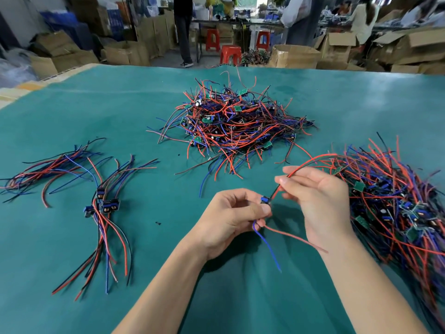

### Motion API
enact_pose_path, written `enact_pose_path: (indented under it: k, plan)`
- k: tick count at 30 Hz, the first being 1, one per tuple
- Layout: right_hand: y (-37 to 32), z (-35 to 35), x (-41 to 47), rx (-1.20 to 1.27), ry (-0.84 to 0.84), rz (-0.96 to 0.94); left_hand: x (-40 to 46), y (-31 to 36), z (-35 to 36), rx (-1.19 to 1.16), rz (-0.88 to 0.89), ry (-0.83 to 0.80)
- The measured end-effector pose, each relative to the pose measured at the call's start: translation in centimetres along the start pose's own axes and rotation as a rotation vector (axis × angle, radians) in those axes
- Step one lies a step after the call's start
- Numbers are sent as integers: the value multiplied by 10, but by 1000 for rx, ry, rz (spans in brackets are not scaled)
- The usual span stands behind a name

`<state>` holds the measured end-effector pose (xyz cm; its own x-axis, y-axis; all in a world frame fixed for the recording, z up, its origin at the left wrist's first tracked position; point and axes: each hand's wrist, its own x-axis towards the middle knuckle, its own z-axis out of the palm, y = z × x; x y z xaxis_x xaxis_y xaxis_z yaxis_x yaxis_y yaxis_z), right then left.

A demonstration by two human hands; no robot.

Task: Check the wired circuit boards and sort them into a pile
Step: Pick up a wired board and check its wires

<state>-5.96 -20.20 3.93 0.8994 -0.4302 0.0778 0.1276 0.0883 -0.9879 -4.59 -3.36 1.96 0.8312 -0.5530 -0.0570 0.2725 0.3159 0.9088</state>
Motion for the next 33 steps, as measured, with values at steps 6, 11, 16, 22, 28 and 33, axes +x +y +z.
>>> enact_pose_path:
  k: [6, 11, 16, 22, 28, 33]
  plan:
    - [3, -21, 17, -22, 166, -81, 0, -4, 3, 86, -4, -79]
    - [10, -34, 31, 35, 400, -150, 0, -3, 0, 69, -6, -72]
    - [13, -20, 25, 135, 518, -105, 5, -3, -6, -83, 66, 202]
    - [18, 12, -7, -373, -227, -127, 8, -6, -11, -39, 141, 354]
    - [17, 16, -13, -447, -250, -239, 4, -7, -6, 374, 173, 284]
    - [13, 10, -10, -348, -252, -226, 0, -2, -2, 396, 96, 174]
